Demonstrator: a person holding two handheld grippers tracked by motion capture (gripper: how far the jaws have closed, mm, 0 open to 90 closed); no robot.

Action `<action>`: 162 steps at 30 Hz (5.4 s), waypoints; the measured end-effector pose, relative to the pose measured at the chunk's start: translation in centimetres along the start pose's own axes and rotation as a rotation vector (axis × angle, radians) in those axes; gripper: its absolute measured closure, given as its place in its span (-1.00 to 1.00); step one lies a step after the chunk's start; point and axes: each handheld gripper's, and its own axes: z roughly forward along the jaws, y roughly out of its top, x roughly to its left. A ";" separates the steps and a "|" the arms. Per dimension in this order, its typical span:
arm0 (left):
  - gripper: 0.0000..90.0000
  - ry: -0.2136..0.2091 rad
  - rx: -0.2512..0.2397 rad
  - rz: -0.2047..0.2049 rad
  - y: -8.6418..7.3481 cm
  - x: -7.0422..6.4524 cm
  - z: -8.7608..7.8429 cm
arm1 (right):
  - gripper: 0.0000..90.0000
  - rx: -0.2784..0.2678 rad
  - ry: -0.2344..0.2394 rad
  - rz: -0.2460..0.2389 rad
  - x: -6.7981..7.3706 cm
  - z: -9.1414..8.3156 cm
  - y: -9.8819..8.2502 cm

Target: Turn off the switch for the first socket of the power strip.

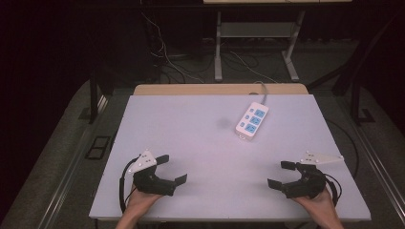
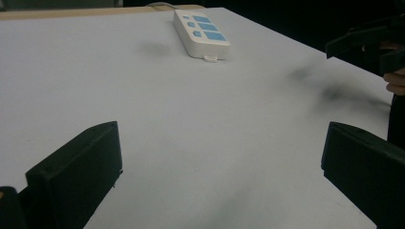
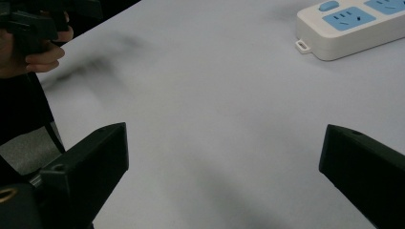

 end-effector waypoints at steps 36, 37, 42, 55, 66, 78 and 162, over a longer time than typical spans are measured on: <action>-1.00 -0.031 0.042 0.007 -0.4 -0.1 0.2 | -0.94 0.045 -0.008 0.036 -0.3 0.1 0.0; -1.00 -0.031 0.044 0.006 -0.4 -0.1 0.2 | -0.94 0.049 -0.009 0.034 -0.3 0.1 0.0; -1.00 -0.032 0.046 0.001 -0.4 -0.1 0.2 | -0.94 0.060 -0.010 0.038 -0.4 0.2 0.3; -1.00 -0.038 0.046 -0.002 -0.5 -0.1 0.2 | -0.94 0.099 -0.012 0.024 -0.7 0.3 1.9; -1.00 -0.040 0.051 0.000 -0.5 -0.1 0.3 | -0.94 0.113 -0.015 0.016 -1.3 0.4 3.0; -1.00 -0.042 0.050 -0.001 -0.5 0.0 0.4 | -0.94 0.124 -0.009 0.008 -2.0 0.6 4.3; -1.00 -0.065 0.084 -0.002 -0.7 0.6 0.4 | -0.94 0.279 -0.013 -0.063 -8.6 7.1 16.5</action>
